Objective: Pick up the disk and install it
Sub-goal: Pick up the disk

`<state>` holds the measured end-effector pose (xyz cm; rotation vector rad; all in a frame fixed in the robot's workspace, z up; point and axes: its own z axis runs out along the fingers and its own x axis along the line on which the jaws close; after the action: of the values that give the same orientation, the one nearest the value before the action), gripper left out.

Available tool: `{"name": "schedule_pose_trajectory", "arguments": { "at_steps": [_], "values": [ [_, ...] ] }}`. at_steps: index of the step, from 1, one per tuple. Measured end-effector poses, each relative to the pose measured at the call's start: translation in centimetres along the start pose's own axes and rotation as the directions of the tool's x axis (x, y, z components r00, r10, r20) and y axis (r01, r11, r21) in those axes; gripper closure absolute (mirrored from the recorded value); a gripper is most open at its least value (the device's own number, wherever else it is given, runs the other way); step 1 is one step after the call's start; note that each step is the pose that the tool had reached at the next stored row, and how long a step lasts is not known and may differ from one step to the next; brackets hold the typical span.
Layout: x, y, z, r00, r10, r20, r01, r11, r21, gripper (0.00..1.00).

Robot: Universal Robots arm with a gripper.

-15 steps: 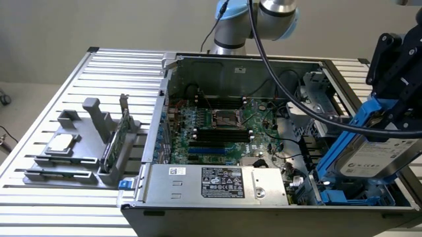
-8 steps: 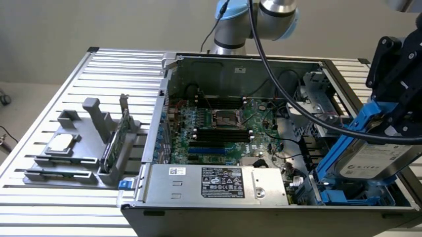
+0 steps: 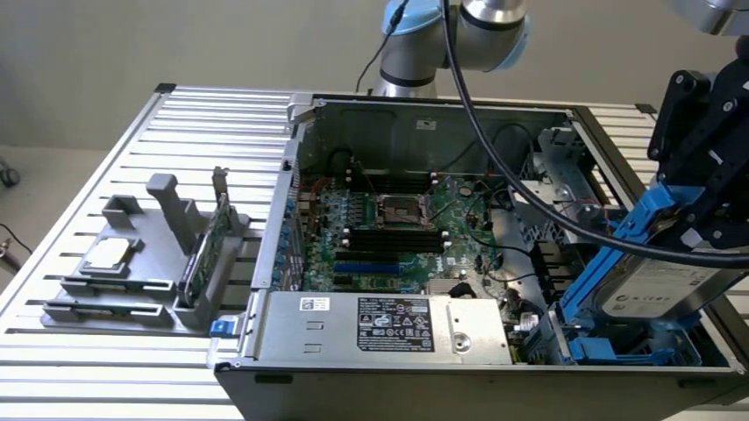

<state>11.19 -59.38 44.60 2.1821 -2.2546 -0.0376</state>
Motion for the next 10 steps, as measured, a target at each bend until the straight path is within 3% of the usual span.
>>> {"name": "schedule_pose_trajectory", "arguments": {
  "at_steps": [5,10],
  "values": [
    [0.18,-0.10,0.13,0.9999,-0.007,0.0124,0.007,1.0000,-0.0005,0.67],
    [0.72,-0.15,0.21,0.9993,-0.009,0.0353,0.009,1.0000,-0.0011,0.67]
  ]
}}
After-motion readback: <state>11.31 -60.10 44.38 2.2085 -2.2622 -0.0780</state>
